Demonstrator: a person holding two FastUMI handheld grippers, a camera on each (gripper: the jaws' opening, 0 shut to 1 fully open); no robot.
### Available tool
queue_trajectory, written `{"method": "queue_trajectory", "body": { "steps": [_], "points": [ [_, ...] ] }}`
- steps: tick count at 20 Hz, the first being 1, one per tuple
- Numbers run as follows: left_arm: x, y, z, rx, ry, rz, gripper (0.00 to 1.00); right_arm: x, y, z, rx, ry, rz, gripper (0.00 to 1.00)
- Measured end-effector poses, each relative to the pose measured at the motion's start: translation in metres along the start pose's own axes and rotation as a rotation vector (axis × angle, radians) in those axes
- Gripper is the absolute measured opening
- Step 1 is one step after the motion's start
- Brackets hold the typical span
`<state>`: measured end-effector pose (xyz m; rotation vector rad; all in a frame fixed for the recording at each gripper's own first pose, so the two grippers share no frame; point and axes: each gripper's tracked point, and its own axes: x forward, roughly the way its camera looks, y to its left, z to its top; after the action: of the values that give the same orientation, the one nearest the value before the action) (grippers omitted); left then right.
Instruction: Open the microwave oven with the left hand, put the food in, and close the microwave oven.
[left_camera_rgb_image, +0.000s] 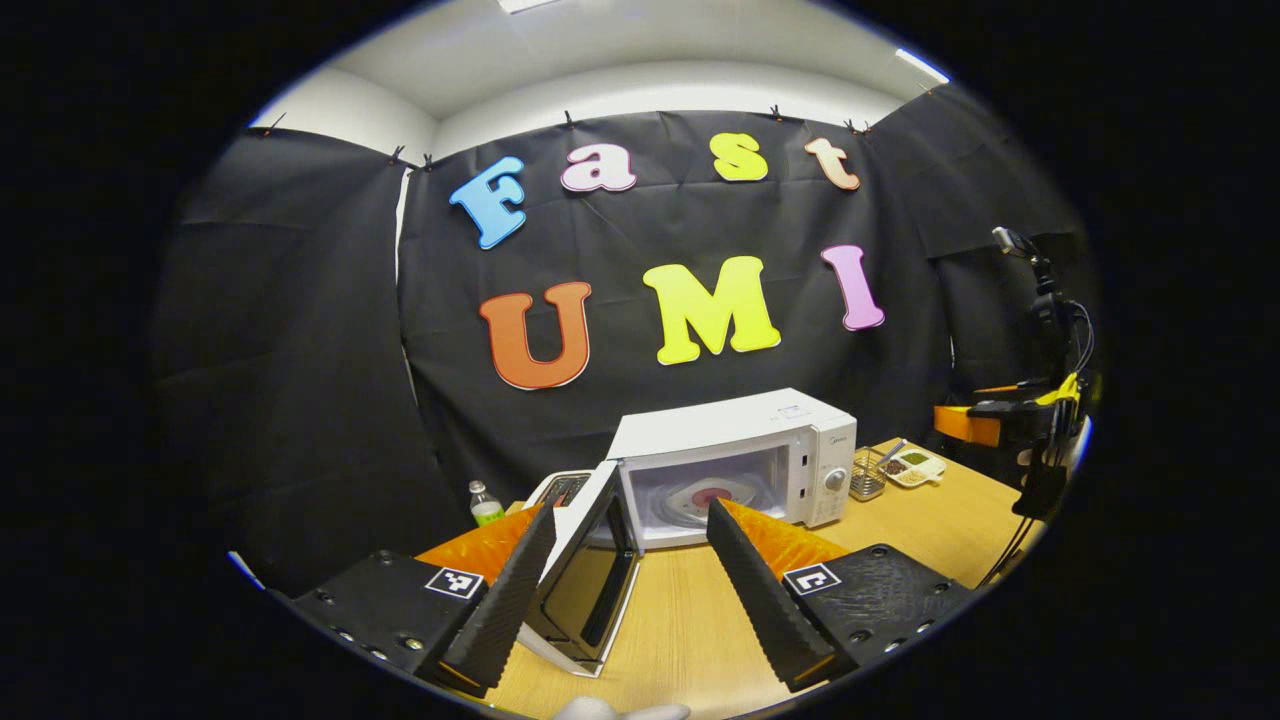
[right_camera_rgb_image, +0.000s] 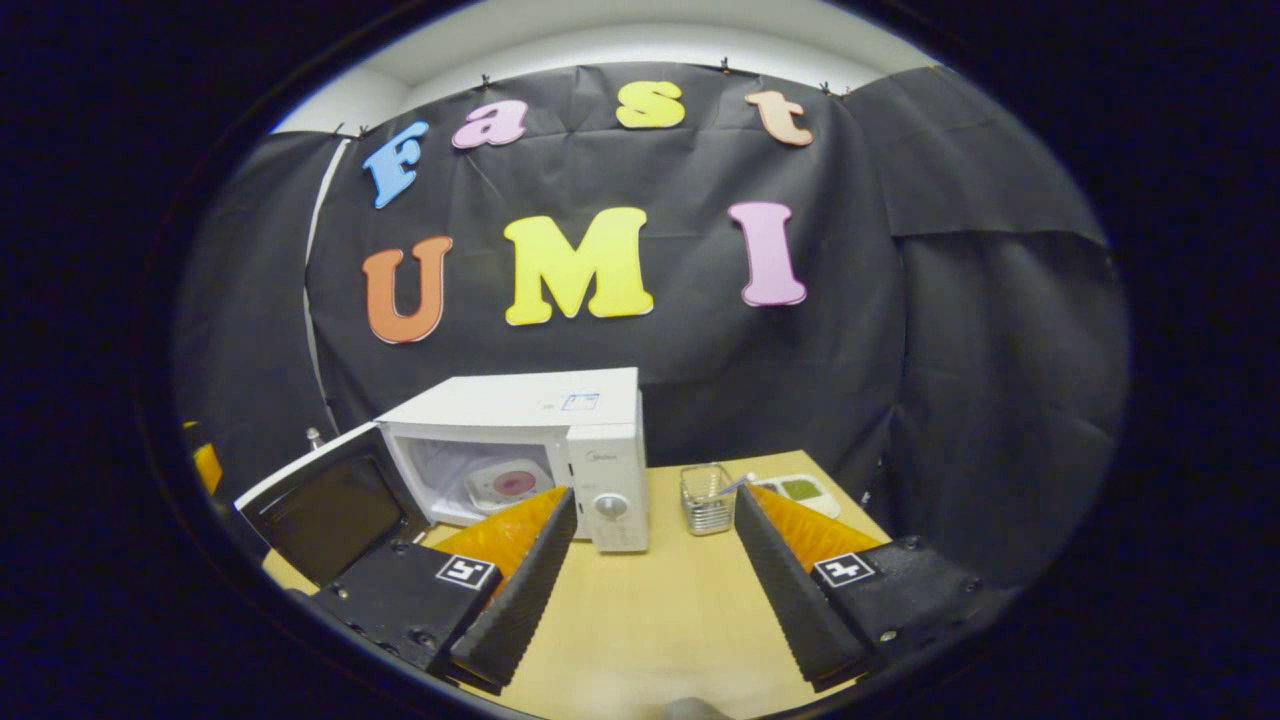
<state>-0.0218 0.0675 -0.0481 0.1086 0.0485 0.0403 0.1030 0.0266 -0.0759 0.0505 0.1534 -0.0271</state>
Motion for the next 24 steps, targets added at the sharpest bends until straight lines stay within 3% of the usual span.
{"method": "queue_trajectory", "body": {
  "steps": [1, 2, 3, 4, 5, 7, 8, 9, 10, 12, 13, 14, 15, 16, 17, 18, 19, 20, 24],
  "points": [
    [0.004, -0.002, 0.001, -0.003, -0.009, -0.007, 0.93, -0.008, -0.009, 0.006, -0.012, -0.007, -0.008, 1.0],
    [0.007, -0.006, 0.004, 0.001, -0.015, -0.023, 0.93, -0.017, -0.015, 0.01, -0.016, -0.01, -0.018, 0.91],
    [0.01, -0.009, 0.004, 0.001, -0.022, -0.033, 0.92, -0.024, -0.024, 0.013, -0.019, -0.014, -0.031, 0.91],
    [0.013, -0.013, 0.004, -0.002, -0.024, -0.05, 0.8, -0.03, -0.031, 0.016, -0.018, -0.016, -0.042, 1.0],
    [0.014, -0.02, 0.002, -0.012, -0.021, -0.072, 0.74, -0.036, -0.036, 0.018, -0.015, -0.014, -0.052, 0.91],
    [0.017, -0.026, -0.001, -0.013, -0.021, -0.097, 0.42, -0.043, -0.044, 0.014, -0.003, 0.004, -0.062, 0.91],
    [0.016, -0.026, -0.006, -0.022, -0.013, -0.091, 0.26, -0.047, -0.047, 0.012, -0.002, 0.012, -0.067, 1.0],
    [0.017, -0.03, -0.011, -0.048, -0.012, -0.108, 0.1, -0.05, -0.05, 0.012, 0.0, 0.017, -0.068, 1.0],
    [0.017, -0.031, -0.017, -0.077, 0.002, -0.113, 0.0, -0.053, -0.051, 0.011, 0.001, 0.022, -0.065, 1.0],
    [0.014, -0.029, -0.02, -0.113, 0.005, -0.106, 0.01, -0.059, -0.054, 0.01, -0.006, 0.031, -0.064, 1.0],
    [0.013, -0.024, -0.02, -0.116, 0.003, -0.095, 0.01, -0.061, -0.054, 0.01, -0.01, 0.035, -0.064, 0.92],
    [0.013, -0.022, -0.024, -0.12, 0.011, -0.096, 0.0, -0.063, -0.053, 0.009, -0.01, 0.039, -0.062, 1.0],
    [0.01, -0.023, -0.022, -0.128, 0.0, -0.11, 0.0, -0.065, -0.052, 0.009, -0.008, 0.04, -0.057, 1.0],
    [0.009, -0.019, -0.019, -0.127, -0.012, -0.109, 0.0, -0.065, -0.05, 0.011, -0.008, 0.04, -0.054, 0.92],
    [0.007, -0.007, -0.018, -0.112, -0.018, -0.09, 0.0, -0.066, -0.049, 0.011, -0.012, 0.037, -0.052, 1.0],
    [0.006, 0.009, -0.018, -0.087, -0.024, -0.051, 0.0, -0.066, -0.049, 0.012, -0.014, 0.037, -0.051, 0.92],
    [0.007, 0.026, -0.021, -0.069, -0.023, -0.011, 0.0, -0.065, -0.047, 0.013, -0.016, 0.037, -0.047, 1.0],
    [0.006, 0.042, -0.025, -0.064, -0.016, 0.023, 0.0, -0.065, -0.044, 0.012, -0.017, 0.038, -0.043, 0.92],
    [-0.004, 0.102, -0.046, -0.078, 0.014, 0.142, 0.0, -0.066, -0.036, 0.011, -0.011, 0.041, -0.026, 0.92]
  ]
}}
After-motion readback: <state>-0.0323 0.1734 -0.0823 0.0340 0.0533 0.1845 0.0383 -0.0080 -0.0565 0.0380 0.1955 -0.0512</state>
